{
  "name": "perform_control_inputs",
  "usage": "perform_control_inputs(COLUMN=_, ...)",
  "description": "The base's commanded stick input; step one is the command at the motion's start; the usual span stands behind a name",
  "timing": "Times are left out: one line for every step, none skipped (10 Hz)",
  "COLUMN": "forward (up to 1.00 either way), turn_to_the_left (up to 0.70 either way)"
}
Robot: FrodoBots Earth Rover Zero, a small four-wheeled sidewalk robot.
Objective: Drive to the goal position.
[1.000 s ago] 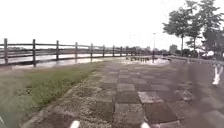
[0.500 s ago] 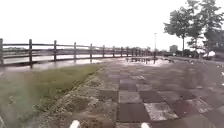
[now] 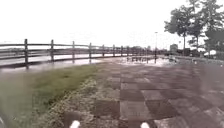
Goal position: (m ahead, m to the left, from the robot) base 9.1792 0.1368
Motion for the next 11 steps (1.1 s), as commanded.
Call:
perform_control_inputs(forward=0.7, turn_to_the_left=0.0)
perform_control_inputs(forward=0.7, turn_to_the_left=0.0)
perform_control_inputs(forward=0.7, turn_to_the_left=0.0)
perform_control_inputs(forward=0.7, turn_to_the_left=0.0)
perform_control_inputs(forward=0.7, turn_to_the_left=0.0)
perform_control_inputs(forward=0.7, turn_to_the_left=0.0)
perform_control_inputs(forward=0.7, turn_to_the_left=0.0)
perform_control_inputs(forward=0.7, turn_to_the_left=0.0)
perform_control_inputs(forward=0.7, turn_to_the_left=-0.08)
perform_control_inputs(forward=0.7, turn_to_the_left=-0.35)
perform_control_inputs(forward=0.7, turn_to_the_left=0.0)
